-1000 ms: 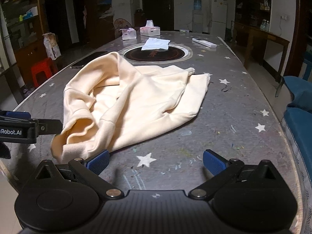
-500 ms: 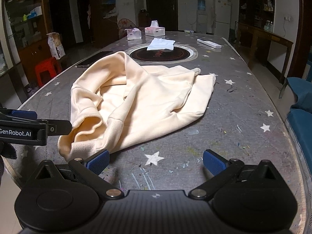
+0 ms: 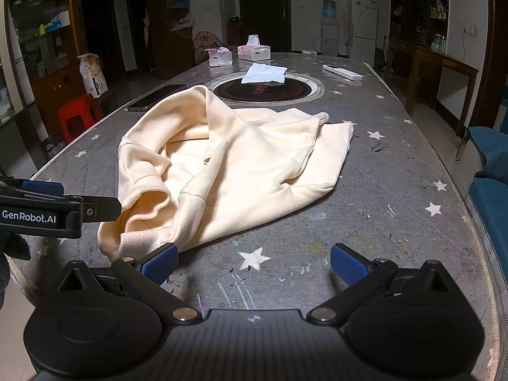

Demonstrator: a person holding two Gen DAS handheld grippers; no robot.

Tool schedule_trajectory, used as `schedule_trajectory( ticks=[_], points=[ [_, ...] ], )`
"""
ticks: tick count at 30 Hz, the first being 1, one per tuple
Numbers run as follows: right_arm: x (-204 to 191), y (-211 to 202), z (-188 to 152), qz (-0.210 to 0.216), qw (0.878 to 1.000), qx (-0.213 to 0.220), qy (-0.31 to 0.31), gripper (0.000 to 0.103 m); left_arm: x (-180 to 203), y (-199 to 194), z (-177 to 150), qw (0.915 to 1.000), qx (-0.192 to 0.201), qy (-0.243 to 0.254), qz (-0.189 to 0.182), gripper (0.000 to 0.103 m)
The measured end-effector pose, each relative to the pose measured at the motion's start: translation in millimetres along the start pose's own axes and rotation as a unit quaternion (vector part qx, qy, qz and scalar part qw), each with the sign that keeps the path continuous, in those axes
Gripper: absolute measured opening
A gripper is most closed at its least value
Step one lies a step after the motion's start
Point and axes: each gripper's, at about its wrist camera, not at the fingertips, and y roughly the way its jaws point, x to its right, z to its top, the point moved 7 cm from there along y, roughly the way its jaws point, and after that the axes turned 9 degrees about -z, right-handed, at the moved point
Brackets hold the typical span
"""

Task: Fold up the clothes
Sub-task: 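Move both grippers toward the crumpled cream sweatshirt on the table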

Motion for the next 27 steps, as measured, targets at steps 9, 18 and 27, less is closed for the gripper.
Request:
schedule_trajectory(
  ticks=[9, 18, 27],
  points=[
    [-0.9, -1.1, -0.1, 0.002, 1.000, 0.001, 0.000, 0.103, 0.9, -0.4, 0.7, 1.0000, 0.000, 0.001, -0.001, 0.103],
    [-4.4, -1.2, 0.0, 0.004, 1.000, 0.000, -0.003, 0.103, 1.0, 0.0, 1.7, 1.0000, 0.000, 0.002, -0.002, 0.103],
    [-6.6, 0.8, 0.9, 0.007, 1.000, -0.002, -0.005, 0.103, 0.0, 2.5, 3.5, 1.0000, -0.001, 0.002, -0.003, 0.103]
  ],
)
